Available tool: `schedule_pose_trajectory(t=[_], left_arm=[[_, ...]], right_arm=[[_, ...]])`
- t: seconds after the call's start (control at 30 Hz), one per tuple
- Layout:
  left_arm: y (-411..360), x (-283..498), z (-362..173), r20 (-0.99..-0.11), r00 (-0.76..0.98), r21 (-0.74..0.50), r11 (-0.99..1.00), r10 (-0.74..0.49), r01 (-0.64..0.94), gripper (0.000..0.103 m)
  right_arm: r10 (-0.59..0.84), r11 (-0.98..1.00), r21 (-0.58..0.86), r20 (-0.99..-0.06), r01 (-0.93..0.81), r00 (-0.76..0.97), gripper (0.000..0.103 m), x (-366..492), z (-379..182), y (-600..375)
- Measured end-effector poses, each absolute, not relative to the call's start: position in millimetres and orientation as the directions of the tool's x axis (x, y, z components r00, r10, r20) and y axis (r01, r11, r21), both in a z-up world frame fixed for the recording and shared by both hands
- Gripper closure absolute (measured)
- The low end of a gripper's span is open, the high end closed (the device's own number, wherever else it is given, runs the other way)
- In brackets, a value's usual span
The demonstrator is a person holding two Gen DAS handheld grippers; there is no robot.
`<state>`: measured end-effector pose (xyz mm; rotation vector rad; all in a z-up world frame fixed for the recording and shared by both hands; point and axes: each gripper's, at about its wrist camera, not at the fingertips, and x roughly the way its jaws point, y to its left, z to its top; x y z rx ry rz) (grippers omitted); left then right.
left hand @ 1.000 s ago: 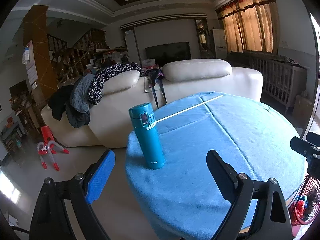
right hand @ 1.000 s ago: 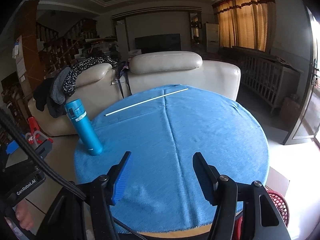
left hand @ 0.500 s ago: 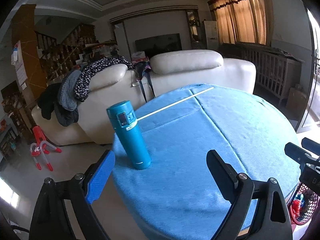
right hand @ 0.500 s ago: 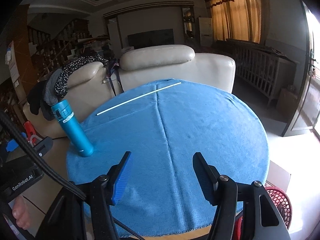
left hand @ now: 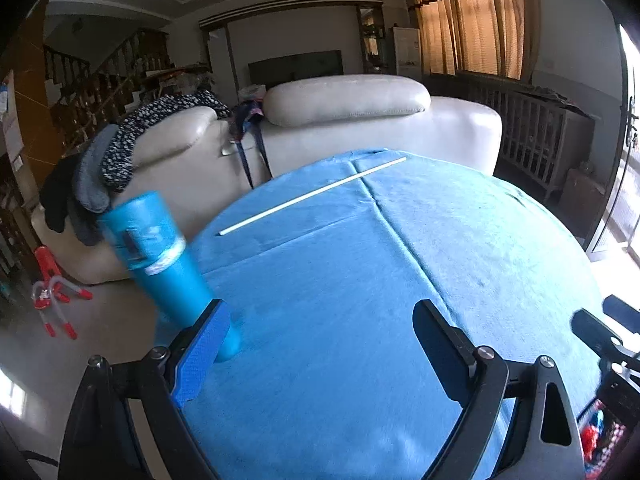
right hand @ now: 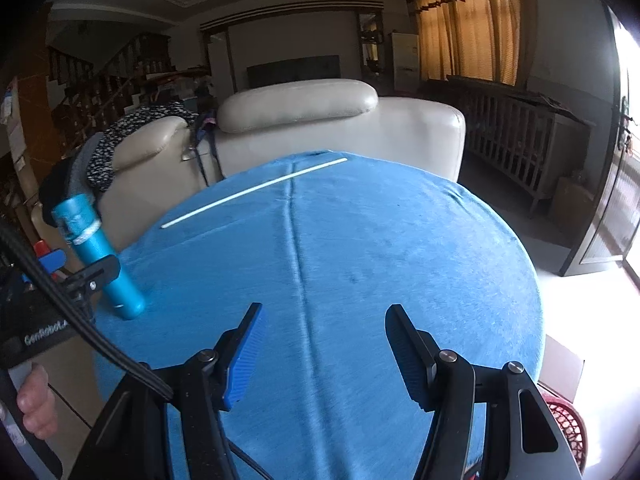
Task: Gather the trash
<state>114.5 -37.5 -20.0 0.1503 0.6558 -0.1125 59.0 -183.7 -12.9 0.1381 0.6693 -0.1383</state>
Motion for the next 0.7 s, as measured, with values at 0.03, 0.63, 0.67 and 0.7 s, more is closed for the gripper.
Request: schedule_pose_trajectory(t=[0.03,0.63,0.67,0.7], left_arm=[[-40,122,-25,-0.617,0.785,0.102,0.984,-0.054,0.147,0.010],[-68,226,-79,-0.656,0.755,0.110,0.988,-0.010,0.109,0.010],[-69,228,-81,-0.656,0.755,0.106,0.988,-0.015,0.112,0.010],[-69,231,-83,-0.657,0.753,0.102,0.988,-0.019,0.115,0.010]], right_arm=[[-0.095,0.980,0.079,-0.628,0.185,0.772,0.038,64,-19,-190],[-0.060,0.961,0.165,-0.658,0.222,0.751,0.038,160,-72,-246],[-0.061,0.961,0.165,-0.656,0.222,0.752,0.038,164,-74,-247],[-0.064,0.961,0.163,-0.654,0.223,0.753,0.038,166,-76,-249]])
